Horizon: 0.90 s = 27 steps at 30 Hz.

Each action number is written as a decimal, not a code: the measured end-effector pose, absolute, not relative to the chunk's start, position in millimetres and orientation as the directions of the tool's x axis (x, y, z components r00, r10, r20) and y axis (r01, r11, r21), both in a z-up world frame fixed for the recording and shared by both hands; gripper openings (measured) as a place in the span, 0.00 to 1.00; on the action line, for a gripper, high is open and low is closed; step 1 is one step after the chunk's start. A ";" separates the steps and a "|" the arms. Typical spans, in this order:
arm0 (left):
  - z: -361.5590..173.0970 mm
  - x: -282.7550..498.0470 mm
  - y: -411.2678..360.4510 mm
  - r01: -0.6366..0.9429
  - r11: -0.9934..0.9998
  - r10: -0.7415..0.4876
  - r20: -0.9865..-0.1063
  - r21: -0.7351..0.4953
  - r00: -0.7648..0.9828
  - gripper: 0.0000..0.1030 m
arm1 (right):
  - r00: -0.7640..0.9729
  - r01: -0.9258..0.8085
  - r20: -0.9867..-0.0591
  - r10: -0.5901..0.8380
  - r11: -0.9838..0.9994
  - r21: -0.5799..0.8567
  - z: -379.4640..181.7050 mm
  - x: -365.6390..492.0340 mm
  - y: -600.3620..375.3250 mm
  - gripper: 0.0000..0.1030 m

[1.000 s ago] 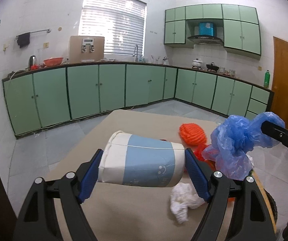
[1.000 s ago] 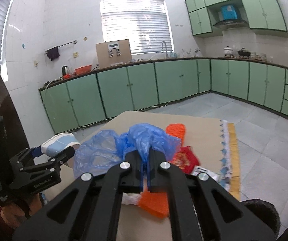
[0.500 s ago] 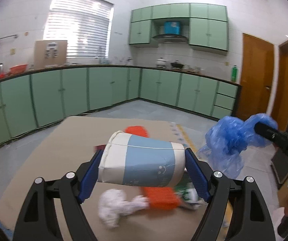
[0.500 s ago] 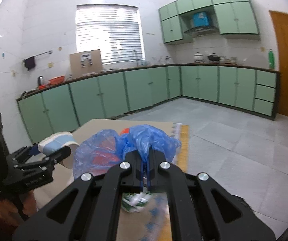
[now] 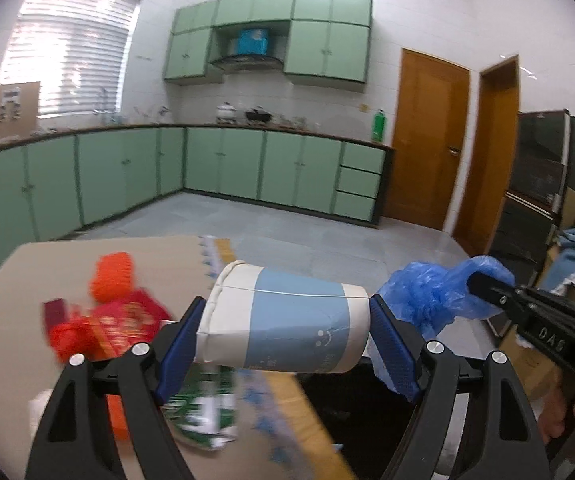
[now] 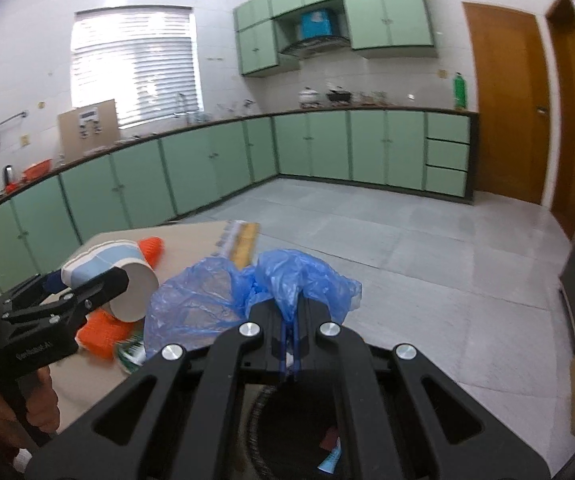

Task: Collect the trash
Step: 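Carry the cup and bag over the black bin and open both tools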

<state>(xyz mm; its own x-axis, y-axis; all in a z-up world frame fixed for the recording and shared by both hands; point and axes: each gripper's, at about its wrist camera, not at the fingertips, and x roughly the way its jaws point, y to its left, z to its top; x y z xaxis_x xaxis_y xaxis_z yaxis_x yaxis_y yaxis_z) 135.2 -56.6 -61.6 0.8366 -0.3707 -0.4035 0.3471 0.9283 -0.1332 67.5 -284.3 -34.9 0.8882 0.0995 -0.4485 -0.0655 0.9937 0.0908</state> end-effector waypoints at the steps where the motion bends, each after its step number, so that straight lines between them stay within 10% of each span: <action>1: -62.0 138.4 -64.4 0.354 0.925 -0.378 -0.408 -0.136 0.831 0.77 | 0.886 -0.052 -0.455 0.090 0.994 0.095 -38.9 68.6 -288.6 0.01; 19: -126.0 173.1 -168.4 0.474 0.872 -0.455 -0.557 -0.121 0.695 0.77 | 0.808 0.122 -0.588 -0.033 0.986 0.112 -126.8 74.3 -359.6 0.02; 27: -130.7 184.1 -178.5 0.507 0.844 -0.504 -0.585 -0.175 0.636 0.84 | 0.777 0.144 -0.629 -0.026 0.980 0.138 -146.7 81.6 -373.0 0.37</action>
<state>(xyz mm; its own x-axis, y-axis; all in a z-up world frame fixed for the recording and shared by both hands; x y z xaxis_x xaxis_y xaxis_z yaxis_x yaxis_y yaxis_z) 184.1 -178.5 -130.7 0.6359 -0.5038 -0.5847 0.5072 0.8438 -0.1754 81.6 -373.0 -146.7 0.7767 -0.0258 -0.6293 0.1443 0.9799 0.1379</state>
